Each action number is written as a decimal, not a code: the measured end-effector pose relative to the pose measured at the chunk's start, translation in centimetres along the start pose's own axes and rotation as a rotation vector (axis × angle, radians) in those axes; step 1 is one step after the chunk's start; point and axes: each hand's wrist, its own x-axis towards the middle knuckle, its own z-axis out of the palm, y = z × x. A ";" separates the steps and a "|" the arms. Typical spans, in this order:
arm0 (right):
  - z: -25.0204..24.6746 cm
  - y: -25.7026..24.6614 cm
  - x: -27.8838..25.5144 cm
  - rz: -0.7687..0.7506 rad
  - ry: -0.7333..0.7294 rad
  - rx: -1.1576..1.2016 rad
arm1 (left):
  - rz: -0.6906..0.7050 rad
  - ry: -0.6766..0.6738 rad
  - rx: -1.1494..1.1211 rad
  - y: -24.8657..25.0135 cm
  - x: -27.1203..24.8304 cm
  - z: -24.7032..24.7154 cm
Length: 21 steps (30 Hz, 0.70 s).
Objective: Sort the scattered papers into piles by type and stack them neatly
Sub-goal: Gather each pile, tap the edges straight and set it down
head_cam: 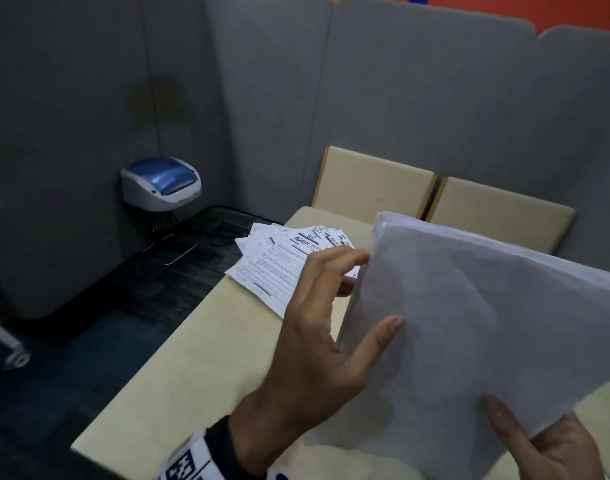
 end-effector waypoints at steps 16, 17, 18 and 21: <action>-0.8 1.8 0.5 -0.036 0.011 -0.036 | 0.094 0.044 0.021 0.3 0.2 0.1; -0.7 1.9 0.5 -0.044 0.009 -0.027 | 0.086 0.016 0.008 0.3 0.1 0.0; -0.7 2.2 0.6 -0.047 0.011 -0.013 | 0.073 -0.021 -0.006 0.3 0.0 0.0; -0.7 2.3 0.6 -0.060 0.020 -0.010 | 0.001 -0.090 -0.087 0.1 -0.2 -0.1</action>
